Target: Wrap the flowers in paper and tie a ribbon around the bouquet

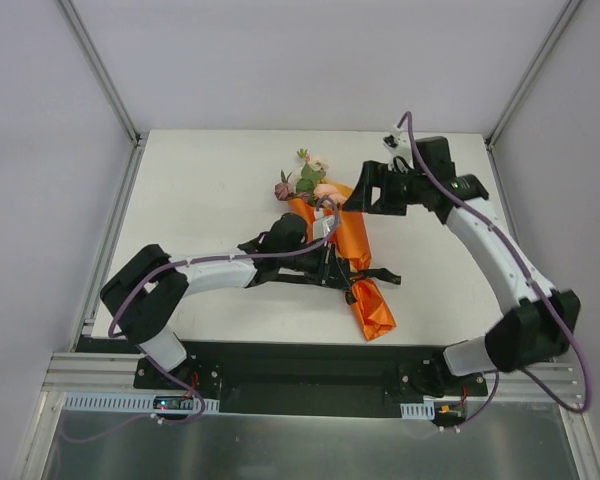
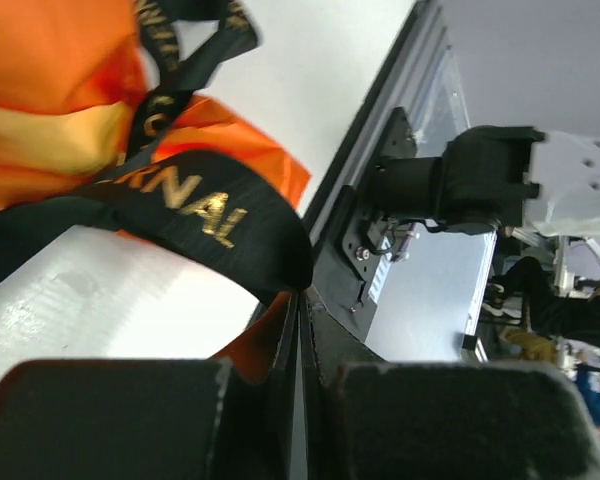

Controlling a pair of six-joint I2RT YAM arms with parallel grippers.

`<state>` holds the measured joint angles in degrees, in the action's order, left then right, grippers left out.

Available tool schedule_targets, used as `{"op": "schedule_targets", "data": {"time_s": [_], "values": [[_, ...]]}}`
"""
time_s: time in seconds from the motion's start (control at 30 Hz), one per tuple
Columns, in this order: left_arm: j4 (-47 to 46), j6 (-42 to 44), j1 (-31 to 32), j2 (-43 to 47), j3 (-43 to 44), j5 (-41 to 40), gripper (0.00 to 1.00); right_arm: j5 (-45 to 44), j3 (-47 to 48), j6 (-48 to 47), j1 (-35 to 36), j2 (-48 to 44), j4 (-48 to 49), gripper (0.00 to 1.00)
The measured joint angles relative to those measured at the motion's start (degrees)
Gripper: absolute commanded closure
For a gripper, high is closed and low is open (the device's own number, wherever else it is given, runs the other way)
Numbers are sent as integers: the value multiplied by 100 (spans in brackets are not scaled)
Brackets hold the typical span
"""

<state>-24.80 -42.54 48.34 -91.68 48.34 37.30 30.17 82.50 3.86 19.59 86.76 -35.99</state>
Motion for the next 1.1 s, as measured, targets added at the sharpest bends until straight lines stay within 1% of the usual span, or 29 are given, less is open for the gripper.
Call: {"op": "schedule_targets", "data": {"time_s": [0.07, 0.17, 0.2, 0.27, 0.33, 0.37, 0.4, 0.47, 0.53, 0.6, 0.63, 0.7, 0.73, 0.8, 0.87, 0.97, 1.03, 1.1], "values": [[232, -103, -46, -225, 116, 39, 100, -229, -610, 39, 2, -765, 297, 12], [542, -249, -120, -592, 422, 199, 100, -765, -1744, -17, 168, -2031, 629, 18], [664, -299, -133, -695, 546, 273, 100, -1019, -2041, -70, 271, -2328, 667, 30], [826, -363, -199, -879, 780, 369, 100, -1506, -2577, -223, 522, -2763, 798, 40], [909, -444, -275, -1001, 942, 485, 100, -1862, -3154, -326, 772, -3121, 970, 47], [940, -470, -315, -1040, 1005, 557, 100, -2013, -3528, -376, 938, -3370, 1062, 53], [981, -483, -358, -1071, 1054, 603, 100, -2162, -3974, -435, 1123, -3718, 1139, 55], [1080, -494, -468, -1145, 1185, 734, 100, -2293, -4463, -525, 1458, -4225, 1156, 60], [1165, -496, -575, -1316, 1410, 896, 100, -2426, -4734, -636, 1891, -4653, 1231, 63], [1235, -498, -656, -1523, 1652, 1045, 100, -2570, -4767, -754, 2389, -4815, 1360, 66], [1281, -494, -684, -1602, 1738, 1091, 100, -2667, -4739, -837, 2675, -4815, 1456, 66], [1388, -492, -726, -1773, 1921, 1237, 100, -2900, -4575, -1049, 3344, -4494, 1587, 69], [1443, -481, -734, -1858, 2011, 1340, 100, -2999, -4463, -1145, 3567, -4262, 1626, 72], [1526, -459, -758, -1976, 2142, 1517, 100, -3215, -4074, -1412, 4087, -3495, 1687, 76], [1628, -426, -820, -2048, 2238, 1668, 100, -3397, -3639, -1694, 4325, -2708, 1762, 78], [1768, -313, -1071, -2059, 2253, 1958, 100, -3788, -3095, -2168, 4400, -1467, 1991, 78], [1856, -173, -1318, -2142, 2332, 2214, 100, -4015, -2863, -2452, 4391, -901, 2006, 79], [1961, -48, -1523, -2345, 2564, 2483, 100, -4129, -2691, -2669, 4332, -529, 1993, 80]]}}
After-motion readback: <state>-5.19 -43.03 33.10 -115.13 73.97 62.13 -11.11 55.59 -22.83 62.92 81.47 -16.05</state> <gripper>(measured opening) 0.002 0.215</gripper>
